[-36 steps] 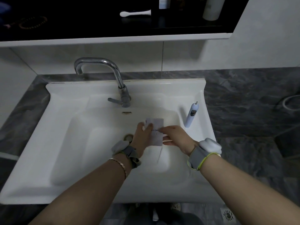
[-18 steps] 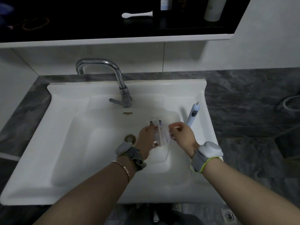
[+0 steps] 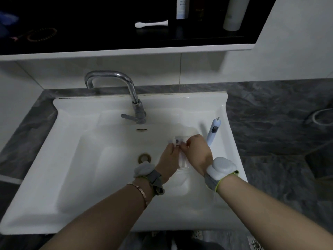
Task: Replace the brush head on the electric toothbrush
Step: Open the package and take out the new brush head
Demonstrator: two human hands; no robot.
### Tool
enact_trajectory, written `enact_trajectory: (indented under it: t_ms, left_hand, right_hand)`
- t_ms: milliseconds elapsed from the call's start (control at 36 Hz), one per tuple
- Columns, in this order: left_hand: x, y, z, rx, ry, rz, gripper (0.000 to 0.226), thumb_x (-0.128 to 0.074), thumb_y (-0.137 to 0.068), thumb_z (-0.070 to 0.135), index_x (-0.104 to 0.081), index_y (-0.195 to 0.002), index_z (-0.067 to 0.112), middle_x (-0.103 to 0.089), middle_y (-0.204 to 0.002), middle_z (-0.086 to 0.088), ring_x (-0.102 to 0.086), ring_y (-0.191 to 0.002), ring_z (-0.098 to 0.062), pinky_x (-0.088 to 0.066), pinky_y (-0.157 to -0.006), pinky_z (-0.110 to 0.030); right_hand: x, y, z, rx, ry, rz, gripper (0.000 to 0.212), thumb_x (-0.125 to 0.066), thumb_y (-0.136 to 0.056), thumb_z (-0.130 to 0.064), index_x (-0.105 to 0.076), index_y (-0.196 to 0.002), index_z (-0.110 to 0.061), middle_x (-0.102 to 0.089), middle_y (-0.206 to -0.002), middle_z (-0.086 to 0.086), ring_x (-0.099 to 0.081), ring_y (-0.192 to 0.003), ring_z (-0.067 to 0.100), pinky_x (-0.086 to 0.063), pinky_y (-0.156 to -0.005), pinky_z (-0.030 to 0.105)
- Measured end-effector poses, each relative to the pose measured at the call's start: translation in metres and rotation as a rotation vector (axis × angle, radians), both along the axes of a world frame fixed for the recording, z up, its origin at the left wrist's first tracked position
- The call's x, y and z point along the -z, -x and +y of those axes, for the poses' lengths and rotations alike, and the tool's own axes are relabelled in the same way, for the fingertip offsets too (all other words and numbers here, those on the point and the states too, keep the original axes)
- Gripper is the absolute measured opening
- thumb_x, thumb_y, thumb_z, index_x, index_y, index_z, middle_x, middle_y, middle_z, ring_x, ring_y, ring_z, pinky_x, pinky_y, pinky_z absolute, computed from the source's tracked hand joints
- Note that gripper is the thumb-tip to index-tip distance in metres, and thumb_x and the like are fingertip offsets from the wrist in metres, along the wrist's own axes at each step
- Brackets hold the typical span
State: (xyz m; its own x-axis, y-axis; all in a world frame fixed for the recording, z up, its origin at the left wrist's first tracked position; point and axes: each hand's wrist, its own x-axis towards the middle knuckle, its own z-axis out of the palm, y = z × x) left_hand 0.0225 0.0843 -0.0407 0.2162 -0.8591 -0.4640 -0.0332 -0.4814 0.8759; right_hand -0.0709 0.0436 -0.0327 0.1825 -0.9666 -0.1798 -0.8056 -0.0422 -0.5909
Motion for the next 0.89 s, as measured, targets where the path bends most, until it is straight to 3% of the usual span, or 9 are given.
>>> enact_trajectory:
  t_ms: [83,167,222,333,417,472,611,722,889]
  left_hand:
    - [-0.003,-0.006,-0.005,-0.114,-0.082,0.101,0.028,-0.035,-0.099,0.017,-0.043,-0.072,0.020,-0.049,-0.080,-0.001,-0.051,-0.083,-0.022,-0.047,-0.094,-0.053]
    - [-0.003,-0.016,-0.010,-0.215,-0.136,0.298,0.027,-0.036,-0.097,0.009,-0.051,-0.075,0.016,-0.057,-0.084,-0.001,-0.056,-0.077,-0.018,-0.052,-0.077,-0.047]
    - [-0.002,-0.022,-0.011,-0.214,-0.171,0.378,0.023,-0.041,-0.094,0.008,-0.057,-0.079,0.014,-0.062,-0.090,-0.008,-0.059,-0.082,-0.026,-0.052,-0.077,-0.044]
    - [-0.009,-0.024,-0.012,-0.182,-0.214,0.483,0.019,-0.044,-0.093,0.010,-0.056,-0.078,0.012,-0.061,-0.086,-0.009,-0.058,-0.078,-0.026,-0.053,-0.073,-0.048]
    - [-0.009,-0.018,-0.011,-0.122,-0.219,0.460,0.024,-0.039,-0.095,0.013,-0.058,-0.079,0.014,-0.061,-0.087,-0.007,-0.060,-0.077,-0.024,-0.058,-0.057,-0.039]
    - [-0.008,-0.017,-0.010,-0.104,-0.226,0.438,0.025,-0.036,-0.096,0.014,-0.057,-0.081,0.015,-0.061,-0.093,-0.008,-0.061,-0.079,-0.024,-0.059,-0.054,-0.036]
    - [-0.001,-0.026,-0.013,-0.273,-0.238,0.438,0.018,-0.033,-0.099,0.016,-0.047,-0.101,0.006,-0.046,-0.111,-0.012,-0.056,-0.089,-0.032,-0.048,-0.085,-0.046]
    - [0.005,-0.032,-0.011,-0.288,-0.212,0.466,0.022,-0.032,-0.101,0.024,-0.044,-0.108,0.007,-0.055,-0.092,-0.009,-0.060,-0.076,-0.026,-0.050,-0.077,-0.046]
    - [-0.001,-0.022,-0.008,-0.121,-0.173,0.530,0.040,-0.032,-0.095,0.049,-0.057,-0.103,0.020,-0.066,-0.094,0.001,-0.068,-0.076,-0.018,-0.060,-0.061,-0.036]
  right_hand:
    - [-0.002,-0.001,0.003,0.101,0.057,-0.213,0.046,-0.041,-0.098,-0.023,-0.025,-0.054,-0.019,-0.039,-0.063,0.008,-0.042,-0.070,0.023,-0.028,-0.064,0.028]
    - [0.000,0.004,0.001,0.218,-0.015,-0.336,0.028,-0.035,-0.099,-0.023,-0.038,-0.074,-0.011,-0.061,-0.079,0.023,-0.061,-0.079,0.037,-0.049,-0.074,0.044]
    - [0.002,0.009,-0.001,0.274,-0.129,-0.334,0.017,-0.033,-0.098,-0.020,-0.038,-0.085,-0.010,-0.058,-0.083,0.018,-0.058,-0.078,0.034,-0.050,-0.076,0.041]
    - [0.003,0.018,-0.005,0.267,-0.392,-0.464,0.039,-0.050,-0.093,-0.023,-0.034,-0.058,-0.016,-0.033,-0.055,0.003,-0.033,-0.047,0.018,-0.033,-0.049,0.026]
    - [0.002,0.022,-0.002,0.195,-0.503,-0.530,0.043,-0.059,-0.090,-0.018,-0.038,-0.052,-0.014,-0.030,-0.051,0.003,-0.026,-0.034,0.011,-0.022,-0.033,0.015]
    - [0.003,0.022,-0.001,0.198,-0.476,-0.481,0.043,-0.060,-0.089,-0.017,-0.039,-0.051,-0.014,-0.031,-0.049,0.004,-0.027,-0.038,0.014,-0.023,-0.034,0.016]
    - [0.005,0.031,-0.006,0.415,-0.143,-0.460,0.045,-0.058,-0.088,-0.021,-0.041,-0.047,-0.018,-0.044,-0.049,0.001,-0.038,-0.050,0.016,-0.028,-0.050,0.027]
    - [-0.003,0.032,-0.007,0.372,-0.213,-0.748,0.043,-0.062,-0.088,-0.016,-0.040,-0.051,-0.017,-0.034,-0.048,0.001,-0.028,-0.040,0.010,-0.025,-0.043,0.020]
    - [0.001,0.017,0.004,0.186,-0.272,-0.541,0.044,-0.067,-0.085,-0.018,-0.042,-0.048,-0.016,-0.038,-0.046,0.004,-0.030,-0.032,0.004,-0.023,-0.036,0.014]
